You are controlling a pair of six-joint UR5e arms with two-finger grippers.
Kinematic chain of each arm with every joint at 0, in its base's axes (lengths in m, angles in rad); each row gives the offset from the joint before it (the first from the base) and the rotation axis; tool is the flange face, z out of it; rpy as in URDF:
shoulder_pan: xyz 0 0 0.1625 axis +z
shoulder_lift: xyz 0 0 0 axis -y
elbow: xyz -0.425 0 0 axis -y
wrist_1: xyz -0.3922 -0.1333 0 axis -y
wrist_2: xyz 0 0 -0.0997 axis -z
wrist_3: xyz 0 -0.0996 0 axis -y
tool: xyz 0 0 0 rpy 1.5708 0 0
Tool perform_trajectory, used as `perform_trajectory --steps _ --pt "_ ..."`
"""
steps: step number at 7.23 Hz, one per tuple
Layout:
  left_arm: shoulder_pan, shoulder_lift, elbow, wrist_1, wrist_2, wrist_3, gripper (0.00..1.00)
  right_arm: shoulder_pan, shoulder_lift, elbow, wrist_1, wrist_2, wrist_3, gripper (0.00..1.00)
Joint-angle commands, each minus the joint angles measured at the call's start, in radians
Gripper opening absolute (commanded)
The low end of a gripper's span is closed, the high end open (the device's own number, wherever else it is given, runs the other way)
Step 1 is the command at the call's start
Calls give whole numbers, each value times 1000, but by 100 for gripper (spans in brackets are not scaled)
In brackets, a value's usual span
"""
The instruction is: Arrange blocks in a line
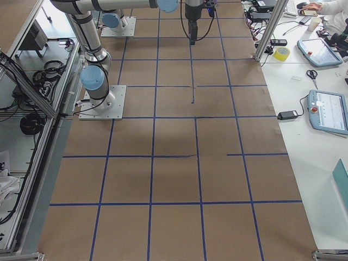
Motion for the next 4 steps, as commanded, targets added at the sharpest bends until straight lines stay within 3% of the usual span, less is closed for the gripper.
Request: perform_trajectory --steps 1,4 --pt "0 0 0 0 1 0 100 0 0 2 0 -1 1 100" --pt "0 -3 0 0 -2 0 100 0 0 2 0 -6 0 100"
